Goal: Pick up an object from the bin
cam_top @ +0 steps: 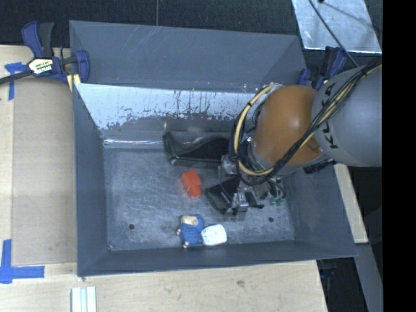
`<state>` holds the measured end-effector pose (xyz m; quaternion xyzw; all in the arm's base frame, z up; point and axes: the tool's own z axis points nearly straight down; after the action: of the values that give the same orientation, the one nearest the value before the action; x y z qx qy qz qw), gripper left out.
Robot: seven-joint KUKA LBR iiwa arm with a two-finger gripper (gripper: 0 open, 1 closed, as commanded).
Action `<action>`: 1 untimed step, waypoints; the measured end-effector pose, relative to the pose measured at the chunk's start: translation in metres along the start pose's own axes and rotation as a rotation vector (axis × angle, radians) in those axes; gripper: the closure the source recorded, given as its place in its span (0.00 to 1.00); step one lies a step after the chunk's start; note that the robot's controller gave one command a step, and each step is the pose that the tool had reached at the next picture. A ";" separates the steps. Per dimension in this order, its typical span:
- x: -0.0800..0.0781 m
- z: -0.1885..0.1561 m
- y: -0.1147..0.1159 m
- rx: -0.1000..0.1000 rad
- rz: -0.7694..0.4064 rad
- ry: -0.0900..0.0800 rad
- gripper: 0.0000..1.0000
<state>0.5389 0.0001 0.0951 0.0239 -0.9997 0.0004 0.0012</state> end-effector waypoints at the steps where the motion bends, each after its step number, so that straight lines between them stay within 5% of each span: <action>1: -0.007 0.027 -0.035 -0.003 -0.069 0.006 0.00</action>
Offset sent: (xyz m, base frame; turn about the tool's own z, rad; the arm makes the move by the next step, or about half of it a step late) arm 0.0102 -0.0344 -0.0251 -0.0674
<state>0.5470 -0.0348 0.0684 0.0581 -0.9983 -0.0010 0.0044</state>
